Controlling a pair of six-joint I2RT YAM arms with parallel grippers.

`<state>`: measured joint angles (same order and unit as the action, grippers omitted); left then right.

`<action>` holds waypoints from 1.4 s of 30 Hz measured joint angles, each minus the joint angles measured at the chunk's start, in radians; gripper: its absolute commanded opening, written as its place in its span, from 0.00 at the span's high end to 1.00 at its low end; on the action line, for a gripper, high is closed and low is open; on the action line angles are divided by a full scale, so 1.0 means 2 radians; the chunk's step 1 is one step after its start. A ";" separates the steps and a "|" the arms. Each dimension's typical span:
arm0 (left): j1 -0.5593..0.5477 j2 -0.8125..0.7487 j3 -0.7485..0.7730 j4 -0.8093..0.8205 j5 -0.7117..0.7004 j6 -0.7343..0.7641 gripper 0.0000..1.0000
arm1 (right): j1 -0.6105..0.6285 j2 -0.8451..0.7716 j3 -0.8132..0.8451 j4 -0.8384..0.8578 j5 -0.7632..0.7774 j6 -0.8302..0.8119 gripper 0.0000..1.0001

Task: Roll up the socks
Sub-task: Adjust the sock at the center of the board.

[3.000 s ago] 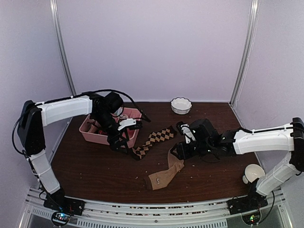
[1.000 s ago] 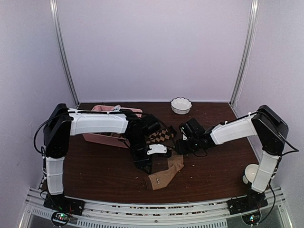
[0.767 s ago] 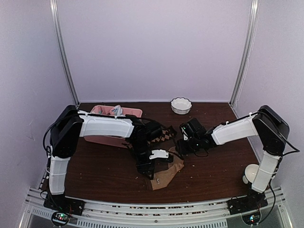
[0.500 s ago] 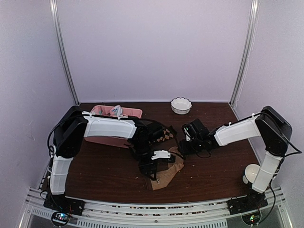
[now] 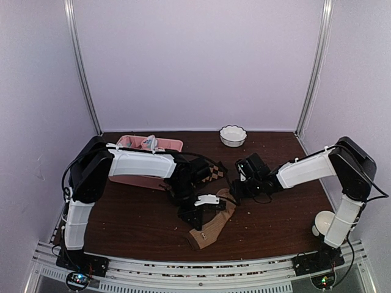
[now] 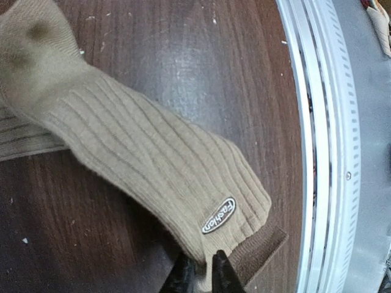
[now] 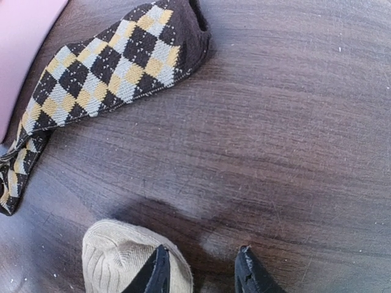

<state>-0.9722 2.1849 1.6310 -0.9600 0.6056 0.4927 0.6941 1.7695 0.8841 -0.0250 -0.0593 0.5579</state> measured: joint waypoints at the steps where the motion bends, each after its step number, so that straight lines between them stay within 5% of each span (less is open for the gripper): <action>1: 0.000 0.000 0.000 -0.003 0.001 0.000 0.97 | -0.001 -0.001 -0.001 0.000 0.002 0.000 0.65; 8: 0.000 0.000 0.033 -0.029 -0.032 0.001 1.00 | -0.005 -0.027 -0.015 -0.007 0.023 0.009 0.65; 21: 0.010 -0.025 0.148 -0.063 -0.316 0.056 1.00 | -0.009 -0.040 -0.019 -0.004 0.049 0.025 0.65; 33: -0.138 -0.069 -0.077 0.009 -0.386 0.061 0.99 | -0.009 -0.040 -0.035 0.005 0.051 0.045 0.65; 35: -0.150 -0.065 -0.085 0.009 -0.389 0.054 0.89 | -0.009 -0.040 -0.038 0.004 0.051 0.049 0.66; 38: -0.148 -0.064 -0.078 0.009 -0.384 0.037 0.52 | -0.009 -0.040 -0.038 0.004 0.051 0.052 0.66; 42: -0.139 -0.064 -0.064 0.005 -0.359 0.016 0.44 | -0.009 -0.040 -0.038 0.003 0.051 0.052 0.65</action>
<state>-1.2499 2.0567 1.5021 -0.9504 -0.1123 0.5255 0.6765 1.6886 0.8082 -0.0185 0.0425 0.6624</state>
